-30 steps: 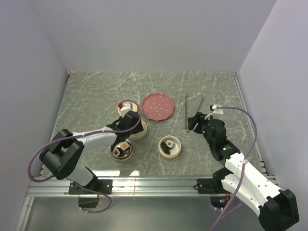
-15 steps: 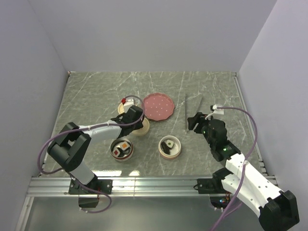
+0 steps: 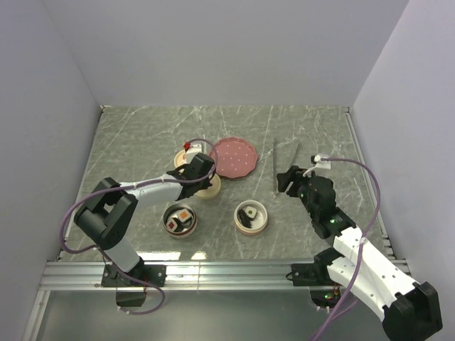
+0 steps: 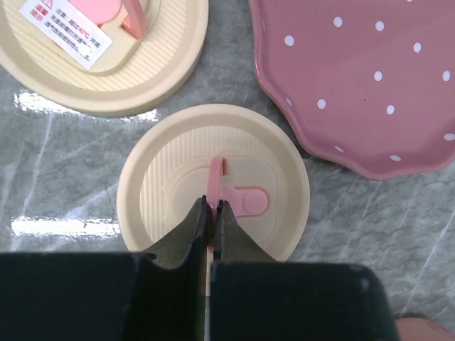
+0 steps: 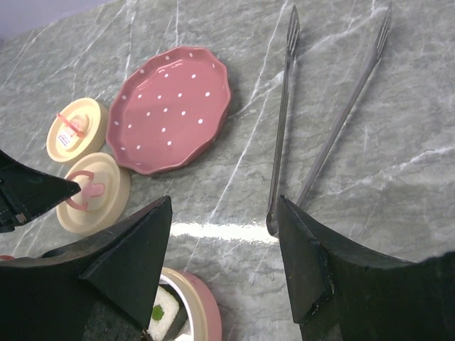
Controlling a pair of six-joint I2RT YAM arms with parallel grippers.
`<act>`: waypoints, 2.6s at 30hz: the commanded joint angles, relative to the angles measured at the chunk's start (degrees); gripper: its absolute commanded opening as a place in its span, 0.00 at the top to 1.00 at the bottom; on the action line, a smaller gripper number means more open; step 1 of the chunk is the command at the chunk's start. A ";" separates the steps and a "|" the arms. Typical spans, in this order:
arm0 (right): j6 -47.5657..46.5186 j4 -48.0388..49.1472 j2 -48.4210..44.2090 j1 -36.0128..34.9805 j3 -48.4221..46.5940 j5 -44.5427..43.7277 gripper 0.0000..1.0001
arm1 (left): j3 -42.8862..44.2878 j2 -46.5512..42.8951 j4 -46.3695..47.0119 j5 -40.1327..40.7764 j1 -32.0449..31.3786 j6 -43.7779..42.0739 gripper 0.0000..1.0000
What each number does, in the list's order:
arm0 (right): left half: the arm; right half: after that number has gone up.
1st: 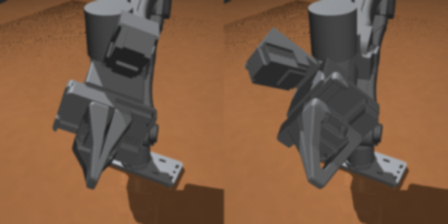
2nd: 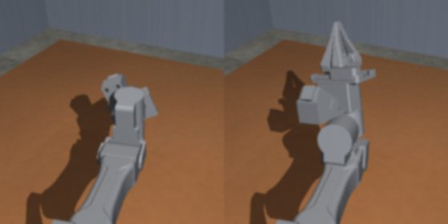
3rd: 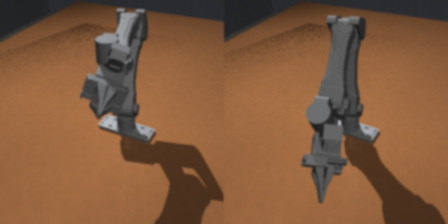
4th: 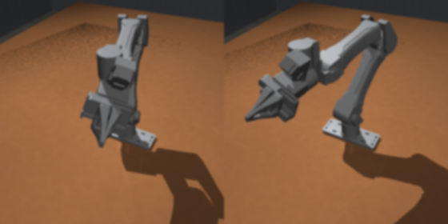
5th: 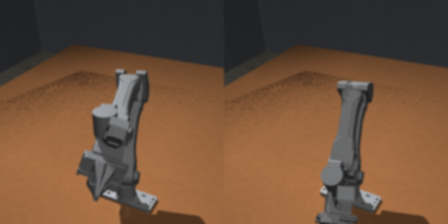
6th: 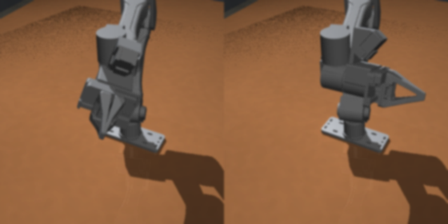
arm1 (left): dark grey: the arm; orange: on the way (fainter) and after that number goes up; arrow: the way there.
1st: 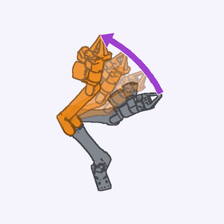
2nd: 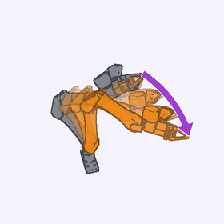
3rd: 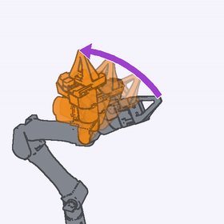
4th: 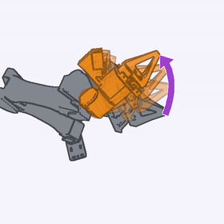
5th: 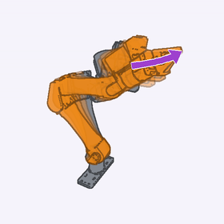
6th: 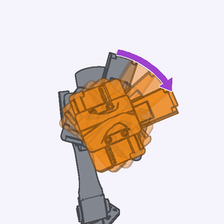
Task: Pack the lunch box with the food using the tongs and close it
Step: Pick up the lid of the lunch box with the left arm, then put the lid back on the lunch box, then move the lunch box
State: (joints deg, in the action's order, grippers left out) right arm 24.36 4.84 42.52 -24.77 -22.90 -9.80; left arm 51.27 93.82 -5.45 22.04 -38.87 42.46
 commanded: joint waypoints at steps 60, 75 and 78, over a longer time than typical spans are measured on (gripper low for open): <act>-0.80 3.95 1.95 -0.27 0.83 -0.66 0.32 | -16.46 -38.98 -35.50 -4.47 -6.04 19.41 1.00; -0.89 4.21 2.56 -0.27 0.66 -0.92 0.32 | -24.89 -46.70 -29.71 -0.34 -13.24 30.58 1.00; -0.89 4.21 2.74 -0.19 0.57 -1.01 0.32 | -26.21 -48.82 -29.35 0.89 -15.52 32.51 1.00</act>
State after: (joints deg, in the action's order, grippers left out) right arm 24.34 6.85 45.28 -24.77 -22.74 -9.91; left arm 28.14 45.28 -31.44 24.67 -51.66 71.94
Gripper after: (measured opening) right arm 0.681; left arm 0.058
